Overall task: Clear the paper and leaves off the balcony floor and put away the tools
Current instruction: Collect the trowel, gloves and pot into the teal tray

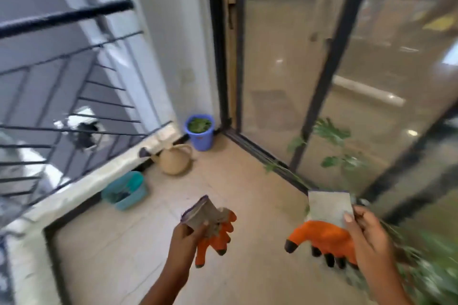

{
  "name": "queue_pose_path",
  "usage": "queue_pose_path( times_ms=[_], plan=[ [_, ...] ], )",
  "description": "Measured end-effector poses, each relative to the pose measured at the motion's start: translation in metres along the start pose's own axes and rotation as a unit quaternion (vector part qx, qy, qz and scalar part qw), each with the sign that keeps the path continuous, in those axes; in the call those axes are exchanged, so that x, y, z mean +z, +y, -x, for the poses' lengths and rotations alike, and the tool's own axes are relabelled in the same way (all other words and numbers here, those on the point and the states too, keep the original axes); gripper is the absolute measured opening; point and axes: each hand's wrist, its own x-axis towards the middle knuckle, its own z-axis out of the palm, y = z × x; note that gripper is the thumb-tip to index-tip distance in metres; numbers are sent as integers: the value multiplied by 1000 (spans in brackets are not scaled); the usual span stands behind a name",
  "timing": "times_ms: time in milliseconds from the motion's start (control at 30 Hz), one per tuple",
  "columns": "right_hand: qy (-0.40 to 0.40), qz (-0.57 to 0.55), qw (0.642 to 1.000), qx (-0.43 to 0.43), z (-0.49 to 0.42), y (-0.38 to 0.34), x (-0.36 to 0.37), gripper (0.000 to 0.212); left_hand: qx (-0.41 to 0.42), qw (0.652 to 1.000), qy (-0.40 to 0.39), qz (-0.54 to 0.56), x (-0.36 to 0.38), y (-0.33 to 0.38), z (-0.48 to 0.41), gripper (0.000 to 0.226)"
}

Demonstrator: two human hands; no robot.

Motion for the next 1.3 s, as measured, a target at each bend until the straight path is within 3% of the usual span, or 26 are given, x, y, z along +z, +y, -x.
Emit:
queue_pose_path(
  times_ms=[133,300,333,400,467,600,800,867,1000,1167,1300],
  plan=[
    [-94,-33,994,-37,-48,-33,93,7,5,994,109,31,-61,13,-14,52],
    [-223,-57,972,-53,-105,-62,202,30,3,969,241,48,-129,3,-47,16],
    [-243,-61,966,-63,-115,-69,223,30,3,964,261,48,-143,-3,-57,16],
    [-284,-79,952,-80,-135,-87,264,7,-4,955,293,52,-167,-6,-77,29],
    [-320,-74,940,-96,-156,-103,300,10,-9,943,327,63,-188,-4,-99,30],
    [-382,-88,915,-93,-196,-134,369,15,-3,930,361,71,-222,12,-142,45],
    [-433,-131,891,-40,-239,-170,475,24,26,895,434,97,-284,30,-193,20],
    [-442,-143,885,-6,-245,-183,514,6,28,879,463,114,-310,32,-205,20],
    [-479,-161,862,41,-250,-211,592,23,23,852,503,141,-378,34,-230,19],
    [-492,-150,858,16,-257,-249,692,18,11,849,507,151,-484,41,-260,21],
    [-567,-122,814,-37,-259,-290,760,15,15,867,484,116,-565,60,-282,24]
  ],
)
